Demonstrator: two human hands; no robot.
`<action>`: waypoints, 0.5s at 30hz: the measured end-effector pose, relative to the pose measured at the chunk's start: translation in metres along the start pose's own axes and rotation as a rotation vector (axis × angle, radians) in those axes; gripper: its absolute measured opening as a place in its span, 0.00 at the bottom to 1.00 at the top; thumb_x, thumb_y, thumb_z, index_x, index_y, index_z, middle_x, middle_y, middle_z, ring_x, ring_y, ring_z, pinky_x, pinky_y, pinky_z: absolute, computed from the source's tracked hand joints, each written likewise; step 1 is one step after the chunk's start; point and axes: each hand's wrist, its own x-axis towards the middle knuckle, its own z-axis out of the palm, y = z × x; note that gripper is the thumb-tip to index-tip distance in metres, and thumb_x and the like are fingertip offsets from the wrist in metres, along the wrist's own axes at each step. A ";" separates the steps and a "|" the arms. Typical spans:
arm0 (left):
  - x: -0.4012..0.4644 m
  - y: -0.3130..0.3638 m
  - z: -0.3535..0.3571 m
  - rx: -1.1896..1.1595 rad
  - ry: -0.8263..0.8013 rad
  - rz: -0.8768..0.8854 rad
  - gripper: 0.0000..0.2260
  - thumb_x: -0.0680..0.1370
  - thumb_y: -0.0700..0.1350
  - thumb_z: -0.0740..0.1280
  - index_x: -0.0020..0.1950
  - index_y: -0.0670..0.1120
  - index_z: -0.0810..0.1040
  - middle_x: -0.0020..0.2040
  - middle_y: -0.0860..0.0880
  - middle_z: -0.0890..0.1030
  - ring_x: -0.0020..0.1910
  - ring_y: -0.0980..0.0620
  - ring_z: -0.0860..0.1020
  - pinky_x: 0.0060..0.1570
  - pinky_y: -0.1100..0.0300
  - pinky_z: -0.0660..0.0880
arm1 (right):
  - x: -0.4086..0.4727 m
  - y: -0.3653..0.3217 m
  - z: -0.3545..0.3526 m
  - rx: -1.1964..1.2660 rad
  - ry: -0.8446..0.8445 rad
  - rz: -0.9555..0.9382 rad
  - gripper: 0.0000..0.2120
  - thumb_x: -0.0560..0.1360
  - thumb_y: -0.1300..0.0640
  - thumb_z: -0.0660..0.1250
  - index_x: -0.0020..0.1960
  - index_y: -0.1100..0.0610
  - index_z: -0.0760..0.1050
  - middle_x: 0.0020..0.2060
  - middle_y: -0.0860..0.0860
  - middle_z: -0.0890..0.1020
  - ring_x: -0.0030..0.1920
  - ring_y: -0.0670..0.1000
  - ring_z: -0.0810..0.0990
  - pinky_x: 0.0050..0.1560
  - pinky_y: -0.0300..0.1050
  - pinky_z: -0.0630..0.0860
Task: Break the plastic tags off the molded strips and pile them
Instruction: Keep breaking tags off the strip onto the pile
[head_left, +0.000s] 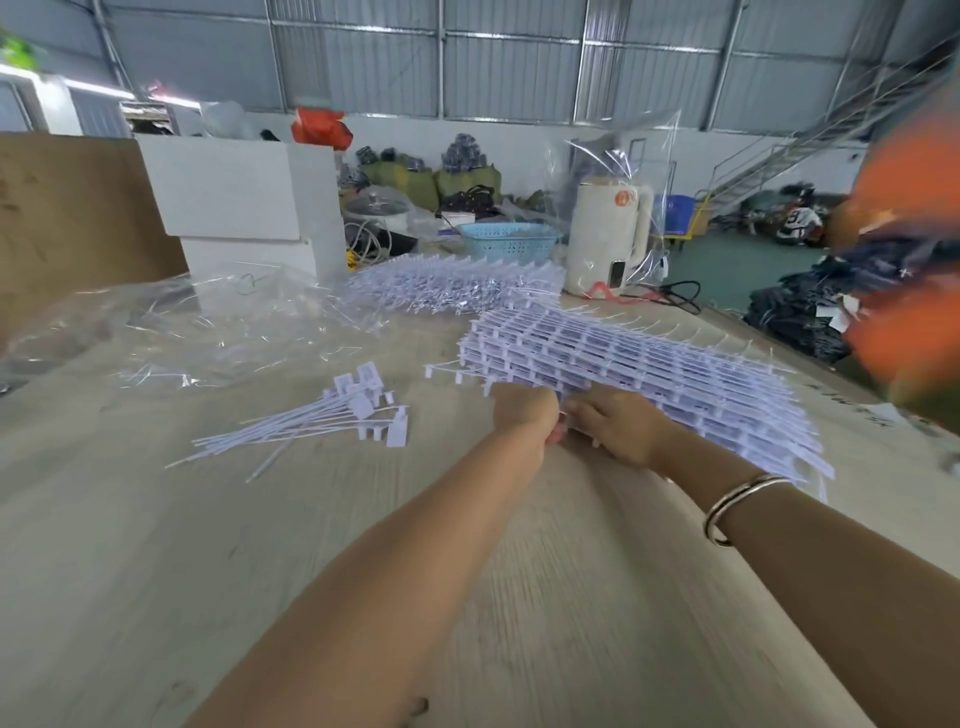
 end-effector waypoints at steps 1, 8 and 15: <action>-0.001 0.002 -0.003 0.038 -0.001 0.003 0.15 0.78 0.36 0.56 0.64 0.37 0.71 0.35 0.44 0.75 0.25 0.52 0.70 0.16 0.69 0.64 | 0.001 0.000 0.000 0.001 -0.014 0.007 0.18 0.82 0.48 0.51 0.49 0.56 0.76 0.45 0.51 0.75 0.46 0.50 0.72 0.46 0.42 0.62; -0.012 -0.001 -0.027 0.088 0.029 0.066 0.18 0.76 0.35 0.55 0.65 0.37 0.68 0.39 0.42 0.76 0.26 0.53 0.68 0.19 0.67 0.61 | -0.006 -0.003 -0.005 0.045 -0.062 -0.009 0.22 0.81 0.44 0.50 0.55 0.56 0.77 0.52 0.52 0.77 0.52 0.49 0.73 0.51 0.40 0.64; -0.039 -0.014 -0.004 -0.334 -0.058 -0.137 0.18 0.77 0.39 0.64 0.66 0.43 0.65 0.58 0.40 0.78 0.38 0.52 0.75 0.34 0.58 0.77 | -0.017 -0.008 0.003 0.031 -0.116 -0.086 0.18 0.82 0.54 0.51 0.57 0.61 0.77 0.56 0.55 0.77 0.58 0.53 0.74 0.56 0.41 0.65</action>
